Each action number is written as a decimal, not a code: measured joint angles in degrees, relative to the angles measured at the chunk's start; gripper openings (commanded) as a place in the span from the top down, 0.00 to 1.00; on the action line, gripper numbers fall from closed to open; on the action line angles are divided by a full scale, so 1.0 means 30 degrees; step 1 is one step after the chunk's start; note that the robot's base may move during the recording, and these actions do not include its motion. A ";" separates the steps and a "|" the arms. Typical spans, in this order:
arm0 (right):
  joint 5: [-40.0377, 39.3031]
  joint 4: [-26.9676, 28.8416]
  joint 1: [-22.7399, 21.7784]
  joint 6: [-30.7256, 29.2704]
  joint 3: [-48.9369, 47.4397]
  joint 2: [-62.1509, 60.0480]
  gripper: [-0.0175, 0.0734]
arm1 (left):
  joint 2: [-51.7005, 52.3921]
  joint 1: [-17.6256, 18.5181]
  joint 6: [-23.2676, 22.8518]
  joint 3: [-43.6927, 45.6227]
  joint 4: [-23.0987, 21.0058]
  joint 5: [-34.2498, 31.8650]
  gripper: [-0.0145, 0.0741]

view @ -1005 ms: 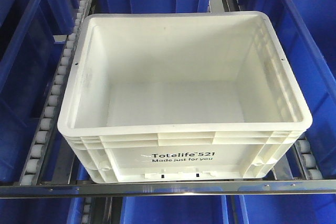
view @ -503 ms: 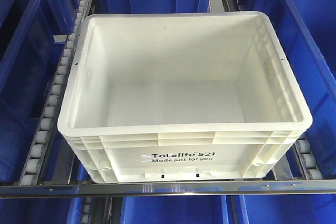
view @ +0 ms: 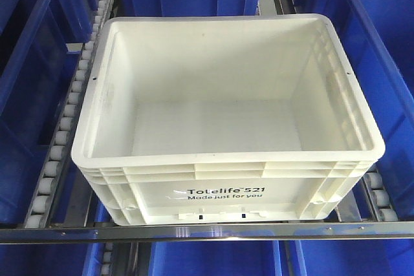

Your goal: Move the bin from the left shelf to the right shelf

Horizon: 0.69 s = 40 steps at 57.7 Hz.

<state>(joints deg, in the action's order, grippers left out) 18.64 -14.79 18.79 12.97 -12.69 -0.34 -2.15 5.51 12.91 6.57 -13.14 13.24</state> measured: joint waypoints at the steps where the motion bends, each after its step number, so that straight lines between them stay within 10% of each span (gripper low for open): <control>1: 0.0000 0.0000 0.0000 0.0000 0.0000 0.0000 0.82 | 0.0000 -0.0228 -0.0644 -0.0337 0.0552 -0.0263 0.84; 10: 0.0000 0.0000 0.0000 0.0000 0.0000 0.0000 0.82 | 0.0747 -0.1200 -0.3522 -0.2539 0.3504 -0.2755 0.84; 40: 0.0035 0.0000 0.0000 0.0000 0.0021 0.0000 0.82 | 0.0945 -0.1271 -0.6214 -0.2684 0.5915 -0.3965 0.84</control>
<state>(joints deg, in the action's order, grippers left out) 18.74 -14.79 18.79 12.97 -12.63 -0.34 0.68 1.70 -5.73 -1.49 4.60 1.34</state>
